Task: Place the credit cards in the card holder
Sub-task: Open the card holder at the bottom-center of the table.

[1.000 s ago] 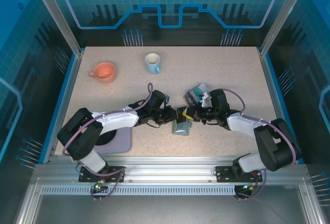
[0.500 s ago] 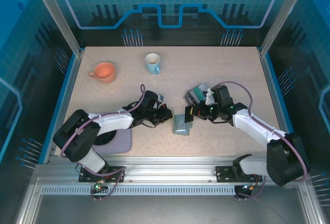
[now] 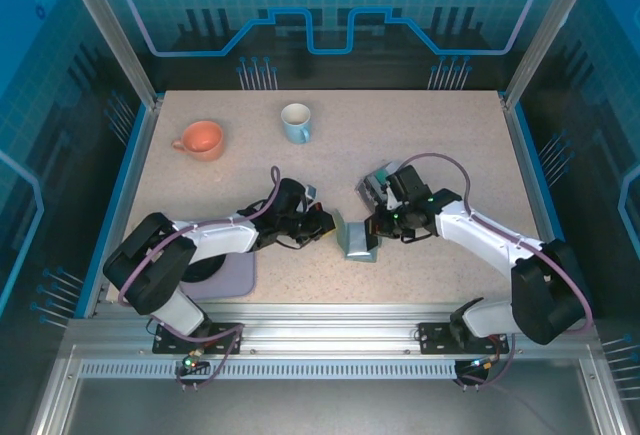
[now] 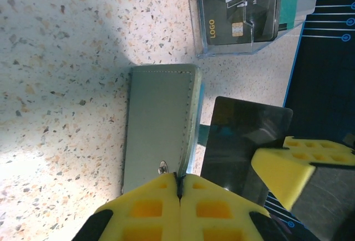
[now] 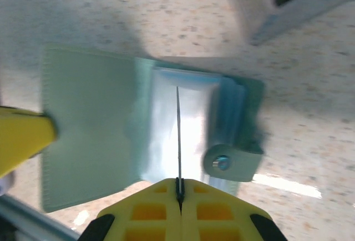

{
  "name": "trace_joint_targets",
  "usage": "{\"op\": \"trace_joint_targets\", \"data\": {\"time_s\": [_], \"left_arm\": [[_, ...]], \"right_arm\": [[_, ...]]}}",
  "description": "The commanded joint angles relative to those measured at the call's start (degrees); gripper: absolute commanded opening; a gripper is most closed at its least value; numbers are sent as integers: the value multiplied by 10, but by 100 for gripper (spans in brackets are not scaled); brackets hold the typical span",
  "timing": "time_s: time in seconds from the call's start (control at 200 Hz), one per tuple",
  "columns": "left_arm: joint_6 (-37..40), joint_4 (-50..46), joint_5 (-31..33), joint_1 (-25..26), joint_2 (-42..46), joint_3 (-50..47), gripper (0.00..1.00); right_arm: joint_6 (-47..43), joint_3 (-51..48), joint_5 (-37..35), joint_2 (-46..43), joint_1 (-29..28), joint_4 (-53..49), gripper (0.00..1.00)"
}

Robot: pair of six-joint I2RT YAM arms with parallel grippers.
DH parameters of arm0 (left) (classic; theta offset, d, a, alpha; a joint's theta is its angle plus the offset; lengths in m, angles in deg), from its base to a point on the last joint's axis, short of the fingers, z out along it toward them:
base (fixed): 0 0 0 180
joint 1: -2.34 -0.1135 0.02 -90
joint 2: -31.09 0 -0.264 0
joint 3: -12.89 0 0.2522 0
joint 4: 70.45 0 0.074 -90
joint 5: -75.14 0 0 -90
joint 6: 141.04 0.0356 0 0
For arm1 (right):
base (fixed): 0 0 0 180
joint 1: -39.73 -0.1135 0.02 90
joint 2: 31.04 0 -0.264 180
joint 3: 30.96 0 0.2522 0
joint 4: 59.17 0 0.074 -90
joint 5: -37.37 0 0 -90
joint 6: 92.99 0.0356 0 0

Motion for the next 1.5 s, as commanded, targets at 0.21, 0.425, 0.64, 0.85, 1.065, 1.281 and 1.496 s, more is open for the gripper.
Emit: {"op": "trace_joint_targets", "data": {"time_s": [0.21,0.425,0.64,0.85,1.065,1.281,1.496], "left_arm": [[19,-26,2,-3,6,-29,0],[22,-21,1,-3,-1,-44,0],[30,-28,12,-3,-5,-61,0],[37,-23,10,0,-13,-67,0],[27,-8,13,14,-32,-56,0],[13,6,24,26,-39,-52,0],[13,4,26,28,-38,-49,0]], "right_arm": [[-37,-7,-77,-8,33,-79,1],[-48,-22,-94,8,47,-81,1],[-51,-22,-145,18,56,-105,1],[-72,-36,-125,17,88,-93,1],[-79,-7,-89,-6,89,-98,1],[-60,-3,-23,-61,85,-75,2],[-37,-35,22,-64,78,-31,2]]}}
